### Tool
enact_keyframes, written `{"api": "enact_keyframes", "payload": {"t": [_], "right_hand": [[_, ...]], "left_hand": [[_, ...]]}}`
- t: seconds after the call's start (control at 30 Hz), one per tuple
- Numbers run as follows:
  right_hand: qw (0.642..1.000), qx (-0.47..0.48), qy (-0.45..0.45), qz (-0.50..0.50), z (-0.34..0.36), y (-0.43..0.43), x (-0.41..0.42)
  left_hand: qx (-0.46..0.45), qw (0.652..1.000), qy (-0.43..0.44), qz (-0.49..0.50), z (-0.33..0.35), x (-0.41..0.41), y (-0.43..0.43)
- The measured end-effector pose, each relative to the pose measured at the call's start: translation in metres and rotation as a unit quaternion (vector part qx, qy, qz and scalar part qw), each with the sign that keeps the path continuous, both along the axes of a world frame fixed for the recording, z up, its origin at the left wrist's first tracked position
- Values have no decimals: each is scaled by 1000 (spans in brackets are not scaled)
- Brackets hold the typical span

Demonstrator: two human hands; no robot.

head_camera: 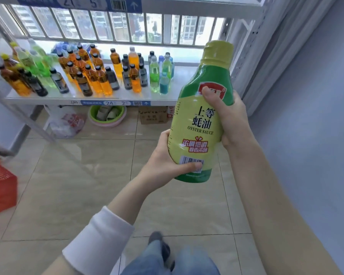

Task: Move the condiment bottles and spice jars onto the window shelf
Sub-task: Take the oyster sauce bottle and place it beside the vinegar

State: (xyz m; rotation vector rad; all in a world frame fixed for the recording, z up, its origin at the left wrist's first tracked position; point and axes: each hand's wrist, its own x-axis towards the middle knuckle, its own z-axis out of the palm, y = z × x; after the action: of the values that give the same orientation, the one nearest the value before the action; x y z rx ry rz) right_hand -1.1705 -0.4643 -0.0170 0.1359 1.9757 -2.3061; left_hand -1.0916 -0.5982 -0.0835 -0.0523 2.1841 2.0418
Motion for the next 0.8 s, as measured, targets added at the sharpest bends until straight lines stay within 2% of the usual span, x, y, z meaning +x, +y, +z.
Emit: {"api": "enact_keyframes", "payload": {"t": [0.27,0.5,0.8], "right_hand": [[1000,-1,-2,-2,-9,2,-136],[999,4,23,24,14,8,-254],[996,-26,66,60,56,-47,-379]], "left_hand": [[-13,1000,-3,-3,-9,-137,0],[-17,1000,9,19,10,-249,10],[-40,996,51,55,46,-375,-42]]}}
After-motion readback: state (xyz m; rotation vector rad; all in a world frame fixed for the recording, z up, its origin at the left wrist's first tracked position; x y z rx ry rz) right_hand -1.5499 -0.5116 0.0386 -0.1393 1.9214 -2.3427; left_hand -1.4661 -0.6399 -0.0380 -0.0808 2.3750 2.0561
